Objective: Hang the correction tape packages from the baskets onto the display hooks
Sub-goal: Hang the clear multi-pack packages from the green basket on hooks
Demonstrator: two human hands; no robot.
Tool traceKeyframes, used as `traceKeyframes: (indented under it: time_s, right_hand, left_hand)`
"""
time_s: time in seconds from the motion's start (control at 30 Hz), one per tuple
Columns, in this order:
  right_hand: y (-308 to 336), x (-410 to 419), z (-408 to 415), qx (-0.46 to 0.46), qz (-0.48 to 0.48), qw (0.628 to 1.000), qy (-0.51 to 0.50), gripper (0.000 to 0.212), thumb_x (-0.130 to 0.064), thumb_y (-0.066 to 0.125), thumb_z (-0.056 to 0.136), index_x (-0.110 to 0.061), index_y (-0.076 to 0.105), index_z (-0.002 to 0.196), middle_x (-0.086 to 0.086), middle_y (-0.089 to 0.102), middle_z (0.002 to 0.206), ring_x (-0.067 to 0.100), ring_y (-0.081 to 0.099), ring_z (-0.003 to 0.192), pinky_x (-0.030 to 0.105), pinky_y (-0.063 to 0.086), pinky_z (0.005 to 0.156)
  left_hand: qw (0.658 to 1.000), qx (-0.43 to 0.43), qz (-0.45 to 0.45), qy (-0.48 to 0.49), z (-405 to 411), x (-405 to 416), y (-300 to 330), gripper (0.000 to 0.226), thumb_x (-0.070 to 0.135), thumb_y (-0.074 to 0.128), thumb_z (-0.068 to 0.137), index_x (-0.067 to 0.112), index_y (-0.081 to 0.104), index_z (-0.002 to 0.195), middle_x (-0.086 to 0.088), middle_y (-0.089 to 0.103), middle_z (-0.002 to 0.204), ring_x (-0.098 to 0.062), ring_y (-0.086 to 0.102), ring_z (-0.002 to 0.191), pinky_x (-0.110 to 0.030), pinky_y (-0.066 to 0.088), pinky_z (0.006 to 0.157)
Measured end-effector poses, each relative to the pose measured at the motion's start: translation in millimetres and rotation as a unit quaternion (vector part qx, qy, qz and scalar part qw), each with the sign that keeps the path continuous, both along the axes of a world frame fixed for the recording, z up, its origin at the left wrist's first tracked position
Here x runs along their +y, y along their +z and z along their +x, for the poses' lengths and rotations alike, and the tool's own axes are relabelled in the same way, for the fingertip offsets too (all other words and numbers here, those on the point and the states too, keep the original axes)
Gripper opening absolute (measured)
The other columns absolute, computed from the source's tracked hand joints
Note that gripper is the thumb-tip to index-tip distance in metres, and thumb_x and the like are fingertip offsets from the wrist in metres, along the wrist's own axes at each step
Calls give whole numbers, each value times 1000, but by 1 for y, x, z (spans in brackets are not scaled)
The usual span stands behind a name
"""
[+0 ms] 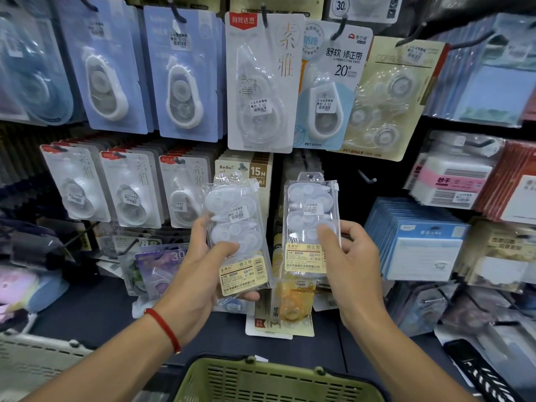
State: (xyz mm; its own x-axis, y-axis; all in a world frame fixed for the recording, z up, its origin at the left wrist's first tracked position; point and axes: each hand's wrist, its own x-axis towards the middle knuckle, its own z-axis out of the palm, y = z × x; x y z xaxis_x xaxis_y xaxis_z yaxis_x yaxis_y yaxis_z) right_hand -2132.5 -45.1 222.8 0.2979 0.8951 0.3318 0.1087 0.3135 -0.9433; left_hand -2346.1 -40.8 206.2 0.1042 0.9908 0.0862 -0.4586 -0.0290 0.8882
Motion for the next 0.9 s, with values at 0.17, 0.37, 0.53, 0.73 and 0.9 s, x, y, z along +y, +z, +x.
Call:
traceKeyframes:
  time_s: [0.17,0.37,0.53,0.73,0.9]
  right_hand:
    - [-10,12,10,-120,-62,990,-43,29,-39,62,100,-34,57,127,-14,65,121,12,63,111,32,50,88]
    - [-14,7,1,-183,-66,976,101,11,-42,64,101,-40,68,111,-22,72,110,-5,65,104,27,52,90]
    - [-17,1,-16,-168,-42,972,159,8,-39,68,101,-35,69,108,-22,75,108,3,71,100,33,59,90]
    - [-11,3,-8,-77,-20,994,79,23,-36,59,106,-16,54,94,24,59,91,38,58,80,61,52,78]
    - [-1,6,2,-54,-10,998,37,23,-43,59,105,-21,60,99,25,58,88,29,54,73,57,50,71]
  left_hand:
    - [1000,15,11,-5,0,0,-2,60,2,48,106,57,54,129,1,69,132,-47,76,95,-61,62,58]
    - [995,91,42,-24,3,-2,-10,66,26,84,85,60,48,128,-9,75,127,-39,76,106,-57,63,63]
    - [992,117,43,-29,9,-5,-11,79,35,92,74,60,45,131,-9,74,129,-33,73,114,-52,63,63]
    - [994,110,25,-2,6,-4,-7,72,23,81,86,58,41,135,-6,75,128,-32,73,114,-52,65,65]
    - [994,106,24,11,3,-2,-7,70,2,68,98,58,45,133,-3,76,125,-31,71,116,-56,64,68]
